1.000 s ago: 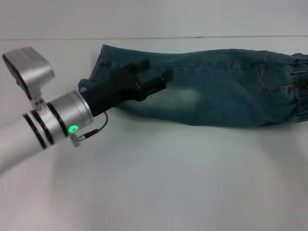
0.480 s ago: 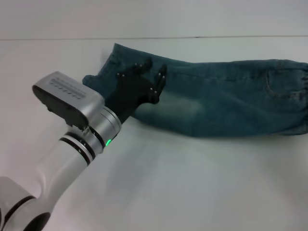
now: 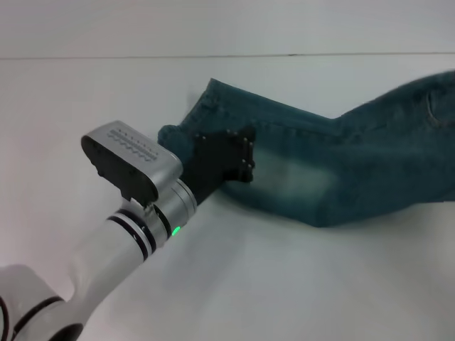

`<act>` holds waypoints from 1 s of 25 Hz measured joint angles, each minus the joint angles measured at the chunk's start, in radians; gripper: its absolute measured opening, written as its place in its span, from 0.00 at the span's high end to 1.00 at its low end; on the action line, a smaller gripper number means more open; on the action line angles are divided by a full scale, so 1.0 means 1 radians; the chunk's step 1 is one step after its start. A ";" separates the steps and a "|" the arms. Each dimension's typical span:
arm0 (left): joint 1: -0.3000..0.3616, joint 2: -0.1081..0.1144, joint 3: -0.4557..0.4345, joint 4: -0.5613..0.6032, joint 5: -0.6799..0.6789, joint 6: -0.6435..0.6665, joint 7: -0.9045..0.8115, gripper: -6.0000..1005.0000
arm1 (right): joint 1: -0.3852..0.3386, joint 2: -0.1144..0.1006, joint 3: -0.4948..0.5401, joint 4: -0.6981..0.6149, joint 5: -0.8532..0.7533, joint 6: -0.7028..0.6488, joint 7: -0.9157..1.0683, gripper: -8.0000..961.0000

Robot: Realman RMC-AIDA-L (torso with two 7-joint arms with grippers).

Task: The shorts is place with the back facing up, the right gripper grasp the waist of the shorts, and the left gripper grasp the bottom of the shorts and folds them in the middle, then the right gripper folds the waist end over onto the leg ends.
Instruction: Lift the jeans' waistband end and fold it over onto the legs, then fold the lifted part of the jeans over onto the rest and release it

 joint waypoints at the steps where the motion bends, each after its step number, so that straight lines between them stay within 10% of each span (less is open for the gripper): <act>1: 0.001 0.000 -0.003 -0.007 0.009 0.002 0.001 0.91 | 0.008 0.000 -0.006 -0.001 0.015 -0.006 0.005 0.82; 25: 0.131 0.000 -0.276 -0.042 0.310 -0.024 0.007 0.99 | 0.428 0.003 -0.685 0.215 0.000 0.564 0.060 0.76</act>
